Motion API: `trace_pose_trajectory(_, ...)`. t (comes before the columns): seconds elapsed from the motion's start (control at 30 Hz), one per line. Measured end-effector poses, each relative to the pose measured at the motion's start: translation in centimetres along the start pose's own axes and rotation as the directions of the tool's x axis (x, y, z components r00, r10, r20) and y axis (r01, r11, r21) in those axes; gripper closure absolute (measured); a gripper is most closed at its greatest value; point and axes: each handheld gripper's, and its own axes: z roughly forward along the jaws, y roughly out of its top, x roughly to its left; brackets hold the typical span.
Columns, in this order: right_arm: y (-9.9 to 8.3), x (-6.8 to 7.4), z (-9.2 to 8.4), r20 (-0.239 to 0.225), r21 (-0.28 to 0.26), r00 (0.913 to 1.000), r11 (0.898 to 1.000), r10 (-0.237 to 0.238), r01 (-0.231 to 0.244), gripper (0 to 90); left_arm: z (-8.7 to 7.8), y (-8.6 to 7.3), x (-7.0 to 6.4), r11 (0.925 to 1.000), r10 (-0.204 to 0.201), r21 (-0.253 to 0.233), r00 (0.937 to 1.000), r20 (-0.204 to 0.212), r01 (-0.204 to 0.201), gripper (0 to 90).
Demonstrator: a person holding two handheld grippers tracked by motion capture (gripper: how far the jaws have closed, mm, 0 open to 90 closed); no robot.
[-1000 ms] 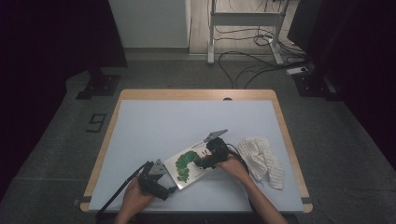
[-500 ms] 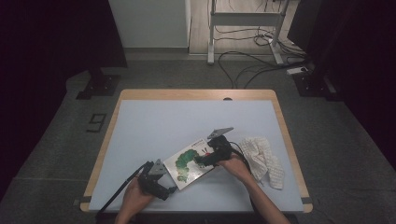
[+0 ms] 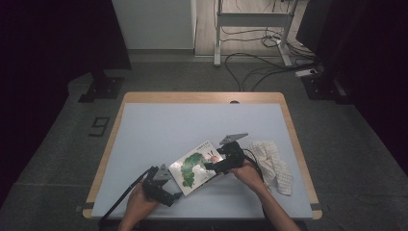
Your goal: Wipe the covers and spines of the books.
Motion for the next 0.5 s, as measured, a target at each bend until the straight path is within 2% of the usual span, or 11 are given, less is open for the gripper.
trace_pose_trajectory(0.3, -0.73, -0.11, -0.63, -0.017, 0.003, 0.9996, 1.0, 0.021, -0.021, 10.2, 0.01, 0.0, -0.01, 1.0, -0.002, -0.001, 1.0, 0.0, 0.002, 0.0)
trace_pose_trajectory(0.37, -0.86, -0.08, -0.77, -0.04, 0.01, 0.9989, 1.0, 0.023, -0.022, 12.6, 0.01, 0.0, -0.01, 1.0, -0.001, -0.001, 1.0, 0.0, 0.001, 0.0)
trace_pose_trajectory(0.4, -0.91, -0.02, -0.82, -0.05, 0.011, 0.9985, 1.0, 0.023, -0.022, 12.8, 0.01, 0.0, -0.02, 1.0, -0.002, -0.001, 1.0, -0.001, 0.002, 0.0)
trace_pose_trajectory(0.5, -0.87, 0.29, -0.98, -0.04, 0.02, 0.9992, 1.0, 0.001, 0.0, 13.0, 0.0, 0.0, -0.02, 1.0, -0.001, 0.0, 1.0, -0.001, 0.001, 0.0)
